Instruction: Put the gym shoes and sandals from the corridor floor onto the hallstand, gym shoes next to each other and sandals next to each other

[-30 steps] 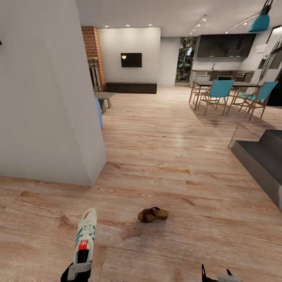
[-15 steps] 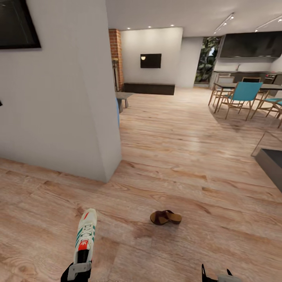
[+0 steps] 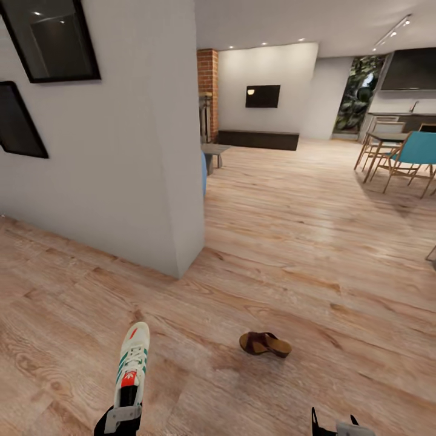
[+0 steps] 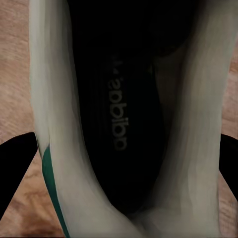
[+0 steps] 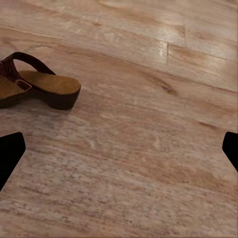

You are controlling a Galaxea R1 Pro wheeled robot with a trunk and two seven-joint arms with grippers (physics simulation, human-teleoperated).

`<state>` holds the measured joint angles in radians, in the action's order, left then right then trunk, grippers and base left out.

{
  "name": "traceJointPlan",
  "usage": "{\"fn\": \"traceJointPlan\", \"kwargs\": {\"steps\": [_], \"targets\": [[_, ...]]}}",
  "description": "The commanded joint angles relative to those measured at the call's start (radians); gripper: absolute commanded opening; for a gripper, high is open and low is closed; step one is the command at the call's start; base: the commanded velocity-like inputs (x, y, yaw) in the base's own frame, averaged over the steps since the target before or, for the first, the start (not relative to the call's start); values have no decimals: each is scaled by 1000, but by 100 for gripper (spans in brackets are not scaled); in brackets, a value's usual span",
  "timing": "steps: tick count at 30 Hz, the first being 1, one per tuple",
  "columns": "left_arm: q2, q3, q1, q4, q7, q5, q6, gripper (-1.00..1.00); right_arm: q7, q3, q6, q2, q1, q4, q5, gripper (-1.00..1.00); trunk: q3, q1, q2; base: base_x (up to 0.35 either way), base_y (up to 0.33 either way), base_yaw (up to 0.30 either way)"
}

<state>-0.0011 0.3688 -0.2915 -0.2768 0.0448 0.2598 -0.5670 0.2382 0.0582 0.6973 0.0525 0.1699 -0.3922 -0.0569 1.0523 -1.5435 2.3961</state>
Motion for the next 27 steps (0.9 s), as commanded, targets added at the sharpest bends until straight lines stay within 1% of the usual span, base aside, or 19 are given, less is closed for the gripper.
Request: {"fn": "traceJointPlan", "kwargs": {"steps": [1, 12, 27], "targets": [[0, 8, -1, 1, 4, 7, -4, -100, 4, 2, 2, 0, 0, 1, -6, 100, 0, 0, 0, 0, -266, 279], [0, 9, -1, 1, 4, 7, -4, -100, 4, 2, 1, 0, 0, 5, -6, 100, -4, 0, 0, 0, -267, 279], [0, 9, -1, 1, 4, 7, -4, -100, 4, 1, 1, 0, 0, 7, -6, 100, -5, 0, 0, -32, -268, 279]]}}
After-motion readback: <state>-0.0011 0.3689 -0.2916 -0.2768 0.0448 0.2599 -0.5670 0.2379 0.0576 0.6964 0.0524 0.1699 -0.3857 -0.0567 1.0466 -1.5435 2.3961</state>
